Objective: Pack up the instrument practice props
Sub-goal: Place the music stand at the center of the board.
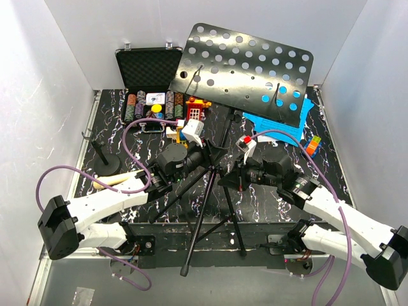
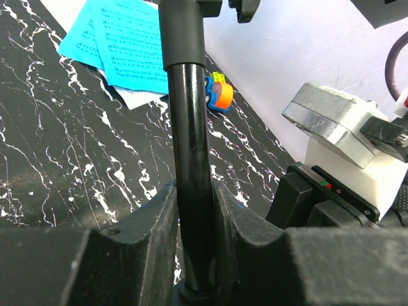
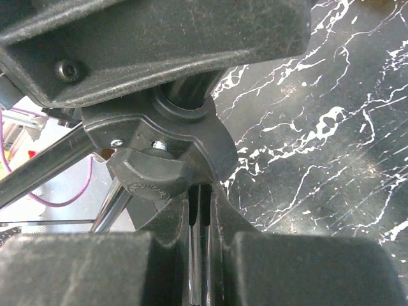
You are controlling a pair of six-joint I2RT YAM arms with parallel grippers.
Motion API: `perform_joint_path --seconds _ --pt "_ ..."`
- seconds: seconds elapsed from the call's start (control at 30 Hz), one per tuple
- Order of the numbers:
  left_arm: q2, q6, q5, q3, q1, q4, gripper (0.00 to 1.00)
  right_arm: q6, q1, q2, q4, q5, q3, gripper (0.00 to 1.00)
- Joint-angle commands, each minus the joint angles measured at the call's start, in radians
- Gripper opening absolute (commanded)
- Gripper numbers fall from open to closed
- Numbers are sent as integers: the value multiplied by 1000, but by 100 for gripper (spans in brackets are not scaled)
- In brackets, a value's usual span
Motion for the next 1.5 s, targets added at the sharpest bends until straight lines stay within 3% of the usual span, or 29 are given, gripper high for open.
perform_joint_path --seconds 0.0,0.17,0.47,1.07,1.47 --pt "-54 63 -38 114 -16 261 0 -32 3 -8 8 48 149 1" --pt "-60 56 -119 106 -16 258 0 -96 -4 29 -115 82 237 1" --pt "-48 13 -227 94 -16 154 0 -115 -59 81 -241 -22 300 1" --pt "62 19 -247 -21 -13 197 0 -15 -177 106 -10 26 82 1" --pt "242 85 -257 18 35 194 0 22 -243 281 73 2 84 1"
